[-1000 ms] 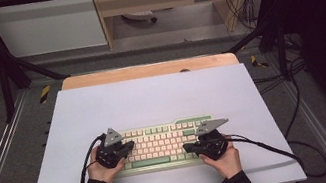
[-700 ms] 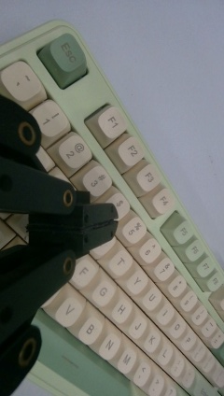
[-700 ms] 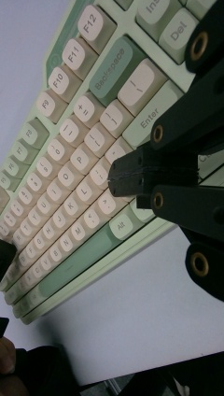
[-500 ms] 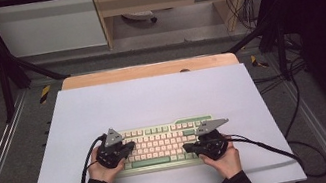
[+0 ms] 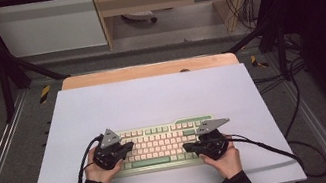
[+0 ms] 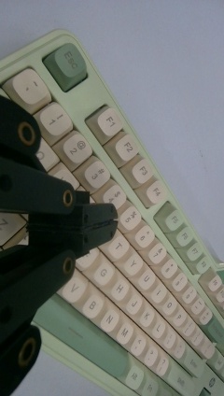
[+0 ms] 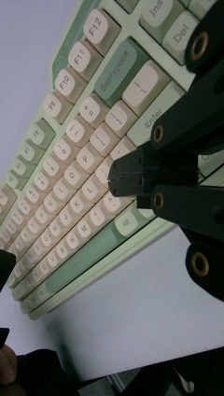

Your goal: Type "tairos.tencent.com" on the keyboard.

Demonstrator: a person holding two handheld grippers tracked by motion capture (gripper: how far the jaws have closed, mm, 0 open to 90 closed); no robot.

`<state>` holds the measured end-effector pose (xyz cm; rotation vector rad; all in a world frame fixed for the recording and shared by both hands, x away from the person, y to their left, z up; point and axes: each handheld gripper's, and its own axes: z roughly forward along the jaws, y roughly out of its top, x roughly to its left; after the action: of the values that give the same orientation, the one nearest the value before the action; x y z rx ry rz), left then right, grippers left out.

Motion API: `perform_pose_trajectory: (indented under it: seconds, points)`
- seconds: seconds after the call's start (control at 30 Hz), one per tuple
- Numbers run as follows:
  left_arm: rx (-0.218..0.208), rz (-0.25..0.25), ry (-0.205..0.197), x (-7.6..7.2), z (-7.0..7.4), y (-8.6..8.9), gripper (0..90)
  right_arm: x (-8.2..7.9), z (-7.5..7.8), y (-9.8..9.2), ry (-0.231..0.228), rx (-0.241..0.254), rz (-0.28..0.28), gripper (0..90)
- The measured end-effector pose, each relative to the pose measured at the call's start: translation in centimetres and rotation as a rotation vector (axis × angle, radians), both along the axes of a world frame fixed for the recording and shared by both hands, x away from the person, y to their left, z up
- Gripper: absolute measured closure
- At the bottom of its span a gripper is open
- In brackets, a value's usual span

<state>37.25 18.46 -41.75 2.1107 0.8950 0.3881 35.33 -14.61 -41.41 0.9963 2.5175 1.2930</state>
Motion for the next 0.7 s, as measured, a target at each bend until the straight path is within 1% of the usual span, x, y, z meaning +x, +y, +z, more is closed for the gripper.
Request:
perform_pose_trajectory:
  seconds: [0.2,0.43,0.7]
  points:
    - [-0.006,-0.003,0.005,-0.2,0.1,0.6,89.9,0.0,0.1,0.1,0.002,0.015,0.002,90.0]
    - [-0.012,0.007,0.003,-0.7,0.2,1.7,89.9,0.0,0.2,0.4,0.005,0.024,0.007,90.0]
    - [-0.009,0.015,-0.003,-1.4,0.1,2.9,89.9,0.2,0.3,1.7,0.002,0.02,0.024,90.0]
